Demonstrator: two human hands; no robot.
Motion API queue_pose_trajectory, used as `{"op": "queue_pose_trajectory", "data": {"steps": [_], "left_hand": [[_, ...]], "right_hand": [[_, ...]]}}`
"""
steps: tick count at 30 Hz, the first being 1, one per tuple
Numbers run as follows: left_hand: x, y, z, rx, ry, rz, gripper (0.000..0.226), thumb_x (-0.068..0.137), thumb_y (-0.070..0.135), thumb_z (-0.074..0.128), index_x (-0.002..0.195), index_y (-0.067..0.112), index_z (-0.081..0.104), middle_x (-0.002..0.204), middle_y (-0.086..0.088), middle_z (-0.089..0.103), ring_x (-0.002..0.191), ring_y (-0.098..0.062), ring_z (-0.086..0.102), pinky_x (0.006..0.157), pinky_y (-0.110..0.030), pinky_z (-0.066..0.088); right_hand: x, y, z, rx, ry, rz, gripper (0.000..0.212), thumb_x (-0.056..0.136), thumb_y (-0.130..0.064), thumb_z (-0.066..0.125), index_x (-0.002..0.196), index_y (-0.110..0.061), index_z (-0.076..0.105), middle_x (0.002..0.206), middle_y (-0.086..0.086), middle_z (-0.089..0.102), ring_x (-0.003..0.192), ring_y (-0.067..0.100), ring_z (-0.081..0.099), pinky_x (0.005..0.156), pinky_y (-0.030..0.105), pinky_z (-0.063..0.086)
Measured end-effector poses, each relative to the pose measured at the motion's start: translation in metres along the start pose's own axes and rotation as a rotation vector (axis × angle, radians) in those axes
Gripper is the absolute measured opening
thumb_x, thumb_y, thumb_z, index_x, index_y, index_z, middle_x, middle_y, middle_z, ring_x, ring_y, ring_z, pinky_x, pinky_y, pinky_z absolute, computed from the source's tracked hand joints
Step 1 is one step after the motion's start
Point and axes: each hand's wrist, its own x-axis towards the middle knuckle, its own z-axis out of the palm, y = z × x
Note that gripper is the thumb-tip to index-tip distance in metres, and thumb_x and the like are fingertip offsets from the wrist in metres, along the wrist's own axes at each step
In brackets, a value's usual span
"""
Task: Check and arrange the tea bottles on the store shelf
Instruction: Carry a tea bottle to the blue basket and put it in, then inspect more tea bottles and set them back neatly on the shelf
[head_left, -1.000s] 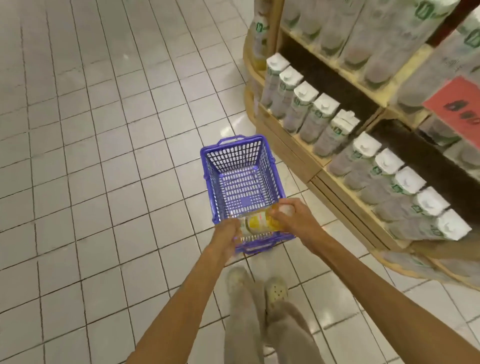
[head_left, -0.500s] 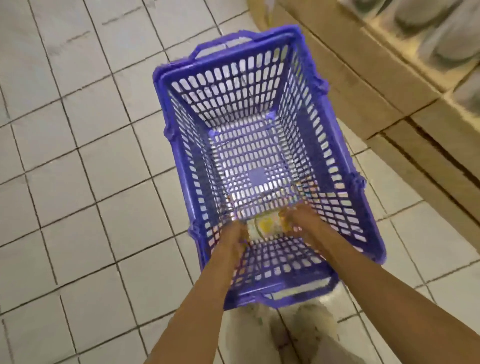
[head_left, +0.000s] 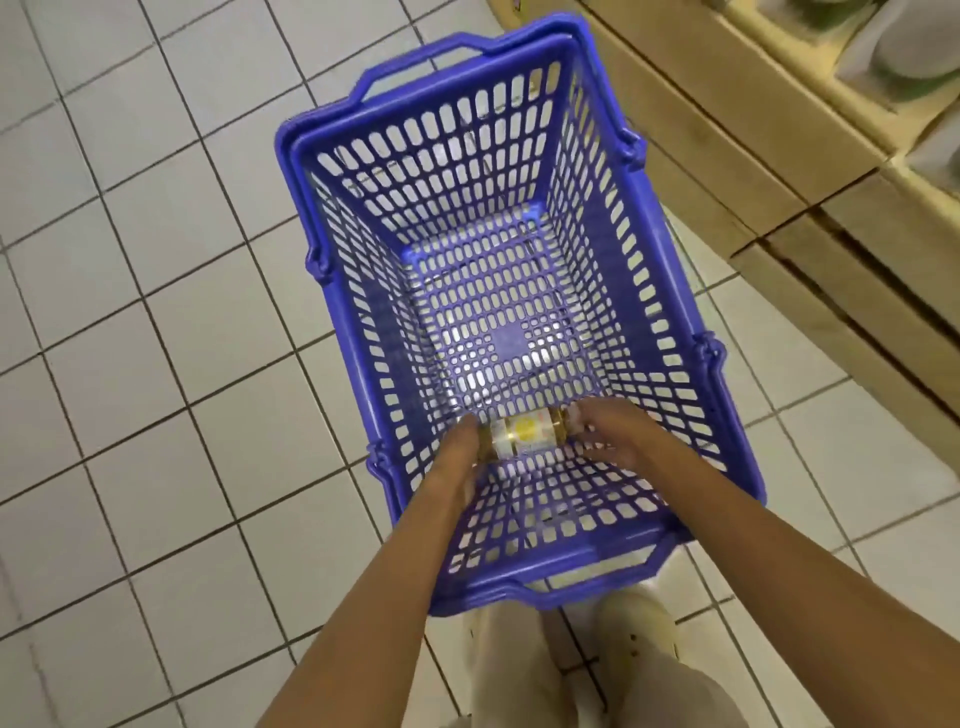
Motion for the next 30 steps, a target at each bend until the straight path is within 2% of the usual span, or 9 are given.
{"op": "queue_pose_trajectory", "data": {"steps": [3, 6, 9, 12, 14, 18, 22, 25, 30], "left_hand": [[-0.094, 0.029, -0.006, 0.063, 0.002, 0.111, 0.028, 0.101, 0.007, 0.035, 0.078, 0.011, 0.050, 0.079, -0.008, 0.052, 0.062, -0.017, 0.046, 0.056, -0.026, 0.034], [-0.241, 0.057, -0.014, 0.021, -0.013, 0.267, 0.024, 0.096, 0.005, 0.042, 0.078, 0.012, 0.055, 0.084, -0.012, 0.053, 0.076, -0.022, 0.049, 0.064, -0.026, 0.037], [-0.409, 0.064, -0.024, 0.084, -0.123, 0.352, 0.019, 0.096, 0.005, 0.044, 0.084, 0.010, 0.058, 0.081, -0.010, 0.055, 0.072, -0.019, 0.049, 0.060, -0.023, 0.035], [-0.539, 0.052, -0.030, 0.251, -0.189, 0.412, 0.030, 0.098, 0.005, 0.044, 0.072, 0.014, 0.055, 0.066, -0.003, 0.053, 0.054, -0.009, 0.046, 0.050, -0.020, 0.033], [-0.596, 0.043, -0.030, 0.352, -0.254, 0.461, 0.028, 0.100, 0.009, 0.044, 0.075, 0.011, 0.058, 0.061, 0.001, 0.057, 0.046, -0.001, 0.049, 0.048, -0.015, 0.034], [-0.666, 0.018, -0.030, 0.625, -0.449, 0.504, 0.028, 0.100, 0.011, 0.045, 0.080, 0.010, 0.064, 0.068, -0.004, 0.059, 0.057, -0.008, 0.053, 0.055, -0.021, 0.038], [-0.708, -0.021, -0.029, 0.924, -0.542, 0.574, 0.020, 0.099, 0.017, 0.048, 0.090, 0.013, 0.065, 0.067, 0.007, 0.066, 0.060, -0.005, 0.059, 0.062, -0.026, 0.044], [-0.734, -0.062, -0.021, 1.081, -0.642, 0.556, 0.026, 0.101, 0.012, 0.040, 0.086, 0.017, 0.061, 0.079, 0.002, 0.065, 0.070, -0.006, 0.058, 0.064, -0.021, 0.040], [-0.765, -0.170, -0.016, 1.442, -0.787, 0.509, 0.027, 0.101, 0.008, 0.032, 0.110, 0.006, 0.058, 0.104, -0.011, 0.062, 0.079, -0.013, 0.057, 0.068, -0.022, 0.039]], "right_hand": [[-0.098, -0.012, -0.016, 0.022, 0.004, -0.248, 0.019, 0.096, -0.009, 0.049, 0.111, -0.006, 0.060, 0.099, 0.012, 0.061, 0.091, 0.023, 0.056, 0.081, 0.038, 0.050], [-0.252, -0.023, -0.044, 0.099, 0.046, -0.501, 0.013, 0.094, -0.008, 0.055, 0.103, -0.003, 0.064, 0.098, 0.017, 0.064, 0.092, 0.026, 0.060, 0.089, 0.045, 0.050], [-0.421, -0.011, -0.083, 0.257, 0.048, -0.696, 0.012, 0.090, -0.004, 0.059, 0.099, -0.001, 0.066, 0.099, 0.016, 0.070, 0.089, 0.024, 0.067, 0.075, 0.036, 0.058], [-0.554, 0.021, -0.118, 0.381, 0.085, -0.731, 0.013, 0.084, -0.009, 0.062, 0.095, -0.003, 0.067, 0.088, 0.013, 0.073, 0.078, 0.018, 0.070, 0.062, 0.026, 0.056], [-0.616, 0.047, -0.135, 0.412, 0.137, -0.754, 0.011, 0.088, 0.002, 0.057, 0.091, -0.002, 0.067, 0.082, 0.014, 0.072, 0.071, 0.016, 0.070, 0.058, 0.025, 0.056], [-0.703, 0.123, -0.141, 0.420, 0.249, -0.789, 0.016, 0.088, 0.004, 0.058, 0.091, -0.007, 0.070, 0.083, 0.013, 0.073, 0.076, 0.015, 0.069, 0.065, 0.025, 0.055], [-0.760, 0.234, -0.120, 0.628, 0.388, -0.780, 0.018, 0.080, -0.015, 0.069, 0.098, -0.013, 0.071, 0.092, 0.007, 0.074, 0.091, 0.017, 0.069, 0.075, 0.023, 0.054], [-0.783, 0.324, -0.091, 0.776, 0.567, -0.773, 0.020, 0.088, -0.003, 0.063, 0.105, -0.013, 0.070, 0.100, 0.004, 0.073, 0.096, 0.015, 0.068, 0.081, 0.022, 0.053], [-0.805, 0.462, -0.023, 1.147, 0.816, -0.659, 0.026, 0.089, 0.005, 0.057, 0.107, -0.011, 0.067, 0.100, 0.008, 0.073, 0.095, 0.021, 0.069, 0.080, 0.026, 0.055]]}}
